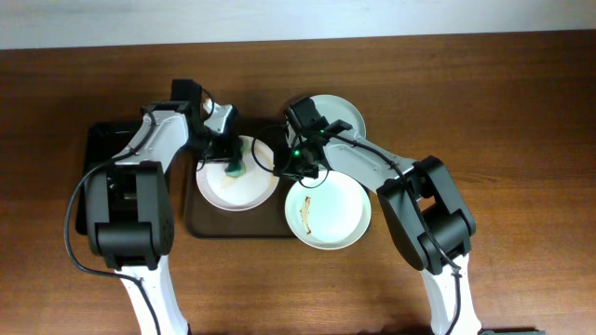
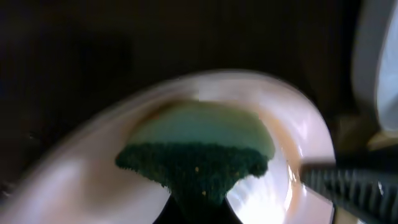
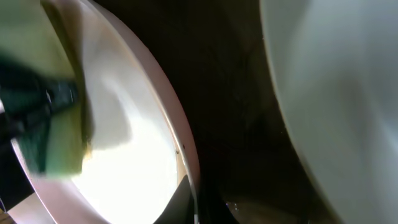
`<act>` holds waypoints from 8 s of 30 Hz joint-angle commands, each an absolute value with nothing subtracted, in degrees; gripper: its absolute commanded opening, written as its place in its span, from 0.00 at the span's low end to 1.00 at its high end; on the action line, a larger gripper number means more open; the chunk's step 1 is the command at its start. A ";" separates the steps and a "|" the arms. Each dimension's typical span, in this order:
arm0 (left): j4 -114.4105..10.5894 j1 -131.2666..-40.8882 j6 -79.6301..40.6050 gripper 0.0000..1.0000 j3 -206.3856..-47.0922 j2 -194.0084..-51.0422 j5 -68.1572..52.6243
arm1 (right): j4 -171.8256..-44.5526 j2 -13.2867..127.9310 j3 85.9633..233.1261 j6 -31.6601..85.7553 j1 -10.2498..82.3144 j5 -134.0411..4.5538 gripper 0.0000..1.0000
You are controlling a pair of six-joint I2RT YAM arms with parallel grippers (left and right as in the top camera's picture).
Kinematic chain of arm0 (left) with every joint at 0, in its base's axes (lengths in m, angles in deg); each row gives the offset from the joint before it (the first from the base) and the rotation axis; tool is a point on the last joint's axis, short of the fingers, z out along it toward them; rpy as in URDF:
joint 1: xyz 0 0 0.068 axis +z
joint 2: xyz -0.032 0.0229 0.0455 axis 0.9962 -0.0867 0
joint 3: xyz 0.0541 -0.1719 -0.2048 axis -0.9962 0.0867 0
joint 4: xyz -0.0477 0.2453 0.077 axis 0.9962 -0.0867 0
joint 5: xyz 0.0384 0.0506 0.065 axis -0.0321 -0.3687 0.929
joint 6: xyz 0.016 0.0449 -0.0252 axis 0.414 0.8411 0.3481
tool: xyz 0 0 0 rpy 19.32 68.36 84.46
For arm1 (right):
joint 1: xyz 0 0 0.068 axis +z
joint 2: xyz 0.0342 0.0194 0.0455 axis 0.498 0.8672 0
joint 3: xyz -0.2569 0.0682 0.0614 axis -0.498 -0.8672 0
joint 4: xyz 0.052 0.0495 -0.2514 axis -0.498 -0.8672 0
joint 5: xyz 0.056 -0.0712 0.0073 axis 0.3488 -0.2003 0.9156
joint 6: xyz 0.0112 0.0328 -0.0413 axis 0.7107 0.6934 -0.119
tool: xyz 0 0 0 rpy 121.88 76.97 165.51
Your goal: Clean dirty plates on tray and stack at the side
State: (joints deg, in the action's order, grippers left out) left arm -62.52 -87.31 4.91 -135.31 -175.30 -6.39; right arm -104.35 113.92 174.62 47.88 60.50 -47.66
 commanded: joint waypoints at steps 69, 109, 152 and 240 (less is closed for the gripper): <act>-94.28 -78.48 3.51 0.00 -172.38 -176.57 -2.19 | -145.53 109.57 207.68 35.64 71.28 -106.04 0.04; -93.67 -78.42 3.49 0.00 -172.35 -176.57 0.12 | -146.60 109.57 207.99 42.65 87.98 -145.89 0.04; -92.93 -78.48 3.51 0.00 -172.35 -176.57 0.12 | -152.48 99.08 189.98 36.51 19.21 -74.90 0.04; -91.61 -78.48 3.51 0.01 -172.35 -176.57 0.15 | -131.54 91.71 151.69 42.48 51.30 -62.20 0.04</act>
